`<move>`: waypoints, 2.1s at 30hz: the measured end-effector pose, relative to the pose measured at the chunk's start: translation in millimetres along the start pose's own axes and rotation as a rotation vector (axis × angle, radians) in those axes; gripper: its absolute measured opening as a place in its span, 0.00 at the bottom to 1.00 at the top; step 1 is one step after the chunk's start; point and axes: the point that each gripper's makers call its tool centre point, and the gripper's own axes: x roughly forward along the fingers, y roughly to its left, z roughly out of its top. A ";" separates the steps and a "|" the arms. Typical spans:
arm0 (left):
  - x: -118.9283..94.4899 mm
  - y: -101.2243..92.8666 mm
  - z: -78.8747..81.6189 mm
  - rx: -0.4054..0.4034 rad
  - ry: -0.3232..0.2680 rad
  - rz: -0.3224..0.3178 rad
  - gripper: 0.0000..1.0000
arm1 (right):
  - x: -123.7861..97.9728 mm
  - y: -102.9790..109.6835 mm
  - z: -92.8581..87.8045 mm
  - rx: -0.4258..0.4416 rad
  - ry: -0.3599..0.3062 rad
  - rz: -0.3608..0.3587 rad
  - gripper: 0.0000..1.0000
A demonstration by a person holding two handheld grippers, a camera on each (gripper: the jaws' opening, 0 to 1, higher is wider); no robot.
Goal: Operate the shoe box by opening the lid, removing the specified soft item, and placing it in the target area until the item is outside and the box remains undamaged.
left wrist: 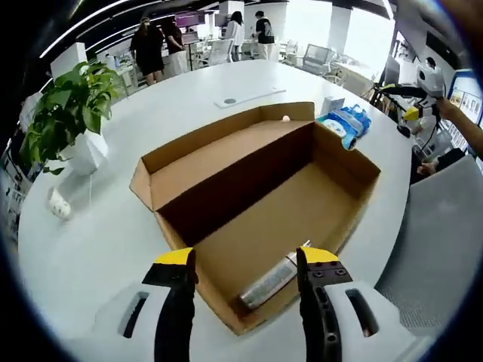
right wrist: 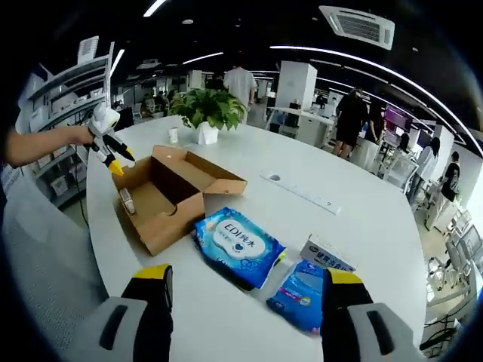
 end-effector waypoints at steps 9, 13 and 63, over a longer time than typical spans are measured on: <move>8.7 -4.5 2.0 0.133 0.094 -0.091 0.61 | -15.1 30.6 -6.2 0.029 -0.018 0.010 0.89; 14.3 -10.2 4.4 0.176 0.107 -0.154 0.60 | -18.7 41.2 -13.4 0.019 -0.010 0.003 0.91; 72.1 -29.3 -42.4 0.598 0.565 -0.428 0.65 | -65.1 80.3 -49.1 0.144 -0.049 -0.078 0.99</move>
